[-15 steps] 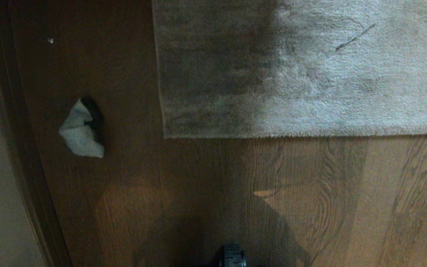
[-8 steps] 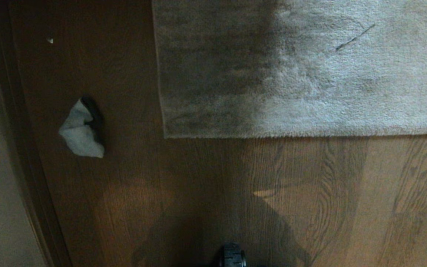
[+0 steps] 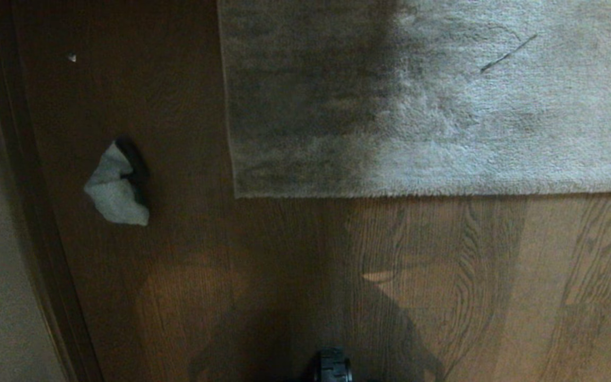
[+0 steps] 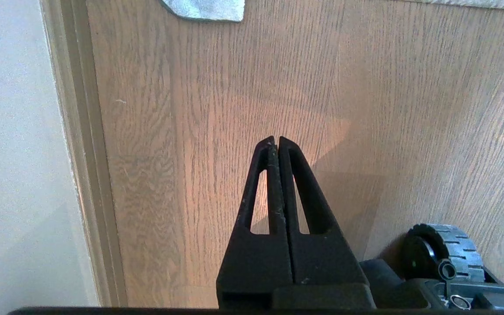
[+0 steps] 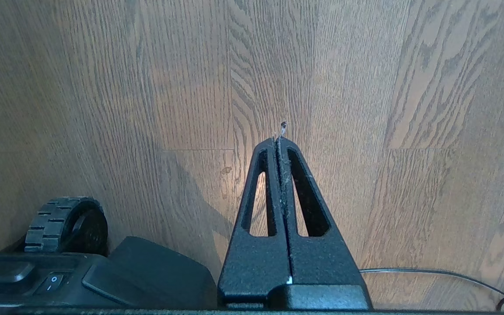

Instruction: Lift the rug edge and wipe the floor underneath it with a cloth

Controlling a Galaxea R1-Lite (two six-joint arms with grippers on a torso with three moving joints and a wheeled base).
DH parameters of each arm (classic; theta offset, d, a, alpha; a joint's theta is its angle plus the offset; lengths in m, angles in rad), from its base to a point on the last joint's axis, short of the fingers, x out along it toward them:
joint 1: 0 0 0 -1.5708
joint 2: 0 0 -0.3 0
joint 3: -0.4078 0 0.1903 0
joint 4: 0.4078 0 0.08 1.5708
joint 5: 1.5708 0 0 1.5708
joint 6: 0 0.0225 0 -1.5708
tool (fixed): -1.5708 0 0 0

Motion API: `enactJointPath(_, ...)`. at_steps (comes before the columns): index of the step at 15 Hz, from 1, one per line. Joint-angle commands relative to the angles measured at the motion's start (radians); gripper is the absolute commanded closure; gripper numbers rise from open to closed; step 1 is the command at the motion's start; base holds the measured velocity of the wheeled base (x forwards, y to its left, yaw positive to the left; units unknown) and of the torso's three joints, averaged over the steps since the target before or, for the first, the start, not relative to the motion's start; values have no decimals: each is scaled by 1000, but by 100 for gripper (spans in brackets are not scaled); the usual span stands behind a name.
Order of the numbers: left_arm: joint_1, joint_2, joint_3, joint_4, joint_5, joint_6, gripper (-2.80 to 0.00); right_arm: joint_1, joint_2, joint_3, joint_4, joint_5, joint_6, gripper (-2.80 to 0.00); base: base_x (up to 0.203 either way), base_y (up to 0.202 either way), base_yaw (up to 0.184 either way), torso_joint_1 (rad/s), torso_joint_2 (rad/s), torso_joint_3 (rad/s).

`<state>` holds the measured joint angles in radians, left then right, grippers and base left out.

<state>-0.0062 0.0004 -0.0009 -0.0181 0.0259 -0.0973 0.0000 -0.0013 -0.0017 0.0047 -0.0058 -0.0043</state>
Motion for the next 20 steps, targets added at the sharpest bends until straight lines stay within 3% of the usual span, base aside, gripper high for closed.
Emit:
enactJointPath(1,0,0,1,0,0,0,0,0,1,0,0,0,0,0,0,0,0,0,0,0)
enactJointPath(9,0,0,0,-1,0,1,0,0,1,0,0,0,0,0,0,0,0,1,1,9)
enactJointPath(20,0,0,1,0,0,1,0,0,1,0,0,0,0,0,0,0,0,3,1,187)
